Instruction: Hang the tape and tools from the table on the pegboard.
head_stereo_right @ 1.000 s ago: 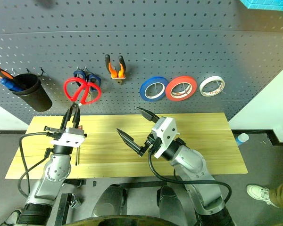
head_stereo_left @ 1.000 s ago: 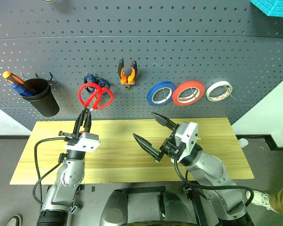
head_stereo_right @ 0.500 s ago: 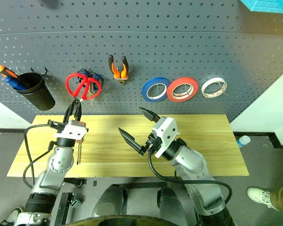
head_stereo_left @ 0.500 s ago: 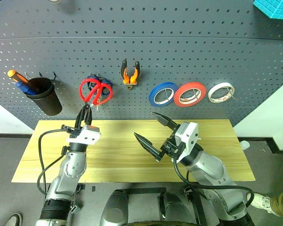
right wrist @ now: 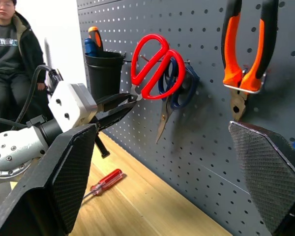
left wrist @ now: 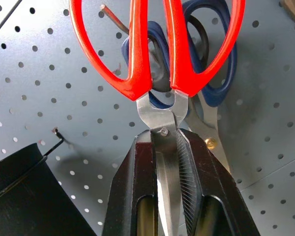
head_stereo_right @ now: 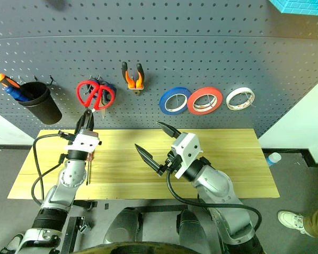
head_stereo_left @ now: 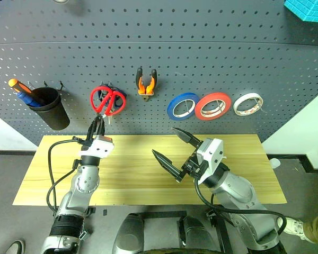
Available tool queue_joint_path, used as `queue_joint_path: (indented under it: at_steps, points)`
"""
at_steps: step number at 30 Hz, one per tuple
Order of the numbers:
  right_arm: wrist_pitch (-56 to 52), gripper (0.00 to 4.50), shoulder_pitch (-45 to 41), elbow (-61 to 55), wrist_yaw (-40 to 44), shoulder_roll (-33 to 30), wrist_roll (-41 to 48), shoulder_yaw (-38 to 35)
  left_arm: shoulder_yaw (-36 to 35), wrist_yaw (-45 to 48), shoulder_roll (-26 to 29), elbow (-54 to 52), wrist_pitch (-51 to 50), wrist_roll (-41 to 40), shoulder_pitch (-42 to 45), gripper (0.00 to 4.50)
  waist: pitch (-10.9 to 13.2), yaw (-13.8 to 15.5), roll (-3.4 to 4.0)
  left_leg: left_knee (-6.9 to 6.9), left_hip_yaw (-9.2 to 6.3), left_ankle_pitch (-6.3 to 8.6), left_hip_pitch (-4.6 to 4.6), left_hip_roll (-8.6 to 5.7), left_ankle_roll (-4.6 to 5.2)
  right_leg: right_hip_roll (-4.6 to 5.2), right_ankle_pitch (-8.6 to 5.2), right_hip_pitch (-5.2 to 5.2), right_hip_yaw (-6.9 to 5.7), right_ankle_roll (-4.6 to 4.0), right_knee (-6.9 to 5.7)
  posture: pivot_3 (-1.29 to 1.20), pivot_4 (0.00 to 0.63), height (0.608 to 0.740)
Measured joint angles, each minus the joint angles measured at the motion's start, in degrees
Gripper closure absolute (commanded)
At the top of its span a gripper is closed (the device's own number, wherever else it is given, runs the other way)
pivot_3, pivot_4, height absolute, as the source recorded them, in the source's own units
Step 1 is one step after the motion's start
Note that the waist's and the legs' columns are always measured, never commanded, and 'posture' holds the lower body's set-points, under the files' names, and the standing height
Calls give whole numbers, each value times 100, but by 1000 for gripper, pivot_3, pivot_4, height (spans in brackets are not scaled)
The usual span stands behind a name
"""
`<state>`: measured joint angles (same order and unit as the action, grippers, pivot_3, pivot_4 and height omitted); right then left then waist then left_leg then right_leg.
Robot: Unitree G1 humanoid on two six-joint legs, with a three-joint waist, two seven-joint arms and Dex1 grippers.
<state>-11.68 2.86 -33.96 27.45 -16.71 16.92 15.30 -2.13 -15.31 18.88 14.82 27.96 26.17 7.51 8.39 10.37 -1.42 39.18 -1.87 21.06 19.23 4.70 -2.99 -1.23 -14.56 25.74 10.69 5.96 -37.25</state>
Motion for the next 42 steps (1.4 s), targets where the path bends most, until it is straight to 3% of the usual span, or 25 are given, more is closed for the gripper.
queue_joint_path:
  at_steps: [13, 25, 31, 34, 38, 42]
  points:
    - [-43, 0, -13, -23, -52, 3, -44, 7, 118, -279, -9, 1549, -106, -47, 1124, 4255, -21, -8, -7, 0, -1, -5, -10, -1, -9, 0, 1, -11, -1, 0, 1, 268, 97, 703]
    - [-50, 0, -13, -78, -123, 0, -89, 7, 271, -280, -79, 1758, -12, -182, 1154, 99, -25, -14, -6, 0, -1, -7, -15, -1, -12, 0, 1, -15, -2, 0, 1, 270, 101, 703]
    - [-52, 0, 5, -80, -129, 2, -98, 19, 263, -29, -70, 1306, -186, -364, 557, 21, -29, -19, -4, 0, 0, -3, -19, -1, -5, 0, 0, -19, -1, 0, 0, 268, 102, 703]
    - [-56, 0, 65, -90, -124, -9, -100, 40, 105, 275, -13, 535, -560, -609, -48, 21, -29, -30, -4, 0, -1, -2, -19, 1, -3, 0, 0, -19, -1, -1, -1, 275, 104, 703]
    - [-61, 0, 130, -95, -107, -23, -98, 55, -410, 952, 71, -816, -1731, -1339, -748, 21, -29, -34, -4, 1, -1, -1, -26, 1, -2, 0, -2, -24, -1, -2, -7, 284, 110, 703]
    - [-62, 0, 152, -96, -65, -40, -91, 57, -836, 1597, 101, -1376, -3158, -2071, -1043, 21, -29, -42, -2, 0, -1, -1, -65, 1, -2, 0, -3, -56, 0, -2, -6, 297, 121, 703]
